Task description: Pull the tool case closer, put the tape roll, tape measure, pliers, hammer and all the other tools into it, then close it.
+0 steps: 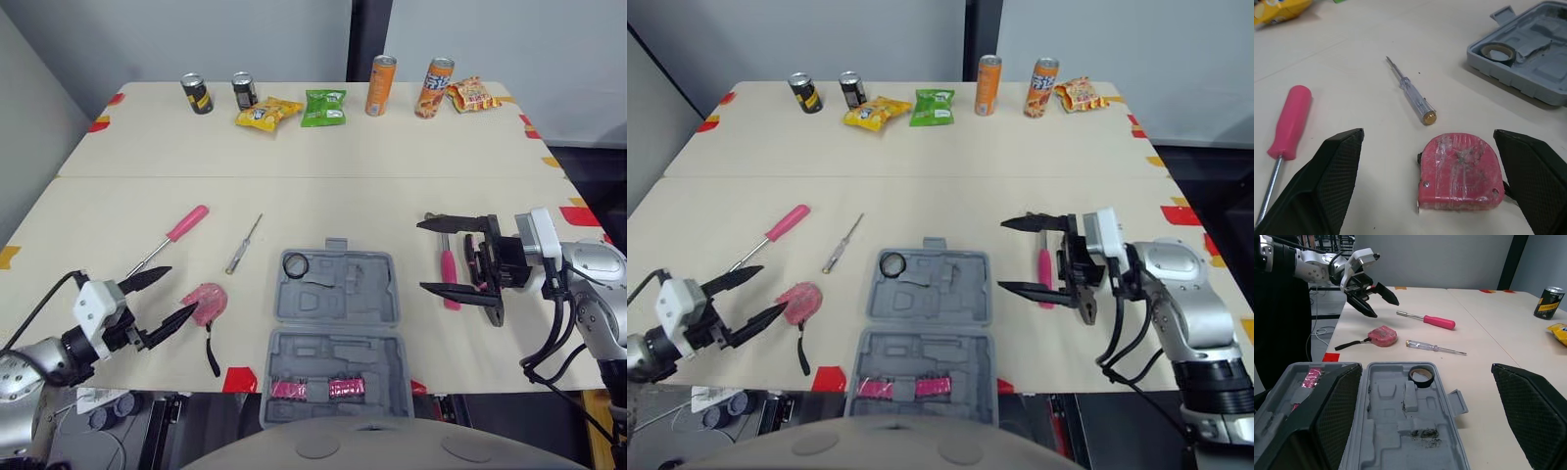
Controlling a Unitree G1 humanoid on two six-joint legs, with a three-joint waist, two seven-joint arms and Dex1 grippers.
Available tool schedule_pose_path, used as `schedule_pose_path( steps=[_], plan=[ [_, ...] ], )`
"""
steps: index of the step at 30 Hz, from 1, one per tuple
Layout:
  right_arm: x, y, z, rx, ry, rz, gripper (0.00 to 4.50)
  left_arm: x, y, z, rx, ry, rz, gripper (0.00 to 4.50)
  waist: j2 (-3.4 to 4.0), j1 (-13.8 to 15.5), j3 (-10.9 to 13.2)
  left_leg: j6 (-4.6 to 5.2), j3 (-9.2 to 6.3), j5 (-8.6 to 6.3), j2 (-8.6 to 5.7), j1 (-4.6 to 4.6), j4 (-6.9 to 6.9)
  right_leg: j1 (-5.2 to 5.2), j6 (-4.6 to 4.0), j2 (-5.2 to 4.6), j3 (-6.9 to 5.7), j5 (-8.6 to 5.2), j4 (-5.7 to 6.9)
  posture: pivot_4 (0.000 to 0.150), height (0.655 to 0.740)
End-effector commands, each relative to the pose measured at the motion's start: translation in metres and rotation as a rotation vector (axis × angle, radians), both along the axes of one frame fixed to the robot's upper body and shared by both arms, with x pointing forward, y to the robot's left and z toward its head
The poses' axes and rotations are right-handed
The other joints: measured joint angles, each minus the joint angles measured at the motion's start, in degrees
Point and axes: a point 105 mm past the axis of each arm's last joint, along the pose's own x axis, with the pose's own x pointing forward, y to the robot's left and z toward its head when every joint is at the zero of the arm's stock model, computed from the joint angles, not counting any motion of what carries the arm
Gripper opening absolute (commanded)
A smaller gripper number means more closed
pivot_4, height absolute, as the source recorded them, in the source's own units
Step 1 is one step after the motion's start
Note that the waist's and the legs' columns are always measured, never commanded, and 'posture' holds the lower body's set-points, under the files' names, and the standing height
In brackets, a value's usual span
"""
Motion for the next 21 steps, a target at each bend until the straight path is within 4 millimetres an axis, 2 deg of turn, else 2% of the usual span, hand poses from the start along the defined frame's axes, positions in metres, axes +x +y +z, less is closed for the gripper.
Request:
schedule_pose_path(
  steps=[1, 11, 17, 21],
  plan=[
    [-0.004, 0.002, 0.009, 0.006, -0.048, 0.007, 4.50, 0.001, -0.010, -0.001, 0.053, 0.045, -0.021, 4.48, -0.01, 0.1, 0.0, 0.00, 0.00, 0.00, 0.00, -0.01, 0.00, 0.00, 0.00, 0.00, 0.00, 0.00, -0.01, 0.150, 0.7400],
    [-0.004, 0.002, 0.009, 0.008, -0.049, 0.003, 4.50, -0.001, -0.036, -0.007, 0.079, 0.118, 0.025, 4.48, -0.01, 0.2, 0.0, -0.01, -0.04, 0.00, -0.01, -0.07, 0.02, 0.01, 0.00, 0.01, -0.03, 0.00, -0.04, 0.150, 0.7400],
    [-0.003, 0.003, 0.009, 0.006, -0.051, 0.008, 4.50, 0.008, -0.031, -0.007, 0.110, 0.095, 0.127, 4.48, -0.01, 0.3, 0.0, -0.01, -0.05, 0.00, -0.02, -0.07, 0.02, 0.02, 0.00, 0.03, -0.04, 0.00, -0.05, 0.150, 0.7400],
    [-0.002, 0.002, 0.010, 0.005, -0.053, 0.005, 4.50, 0.006, -0.034, -0.009, 0.116, 0.121, 0.119, 4.48, -0.01, 0.3, 0.0, -0.01, -0.06, 0.00, -0.02, -0.08, 0.02, 0.02, 0.00, 0.05, -0.04, 0.00, -0.05, 0.150, 0.7400]
  ],
)
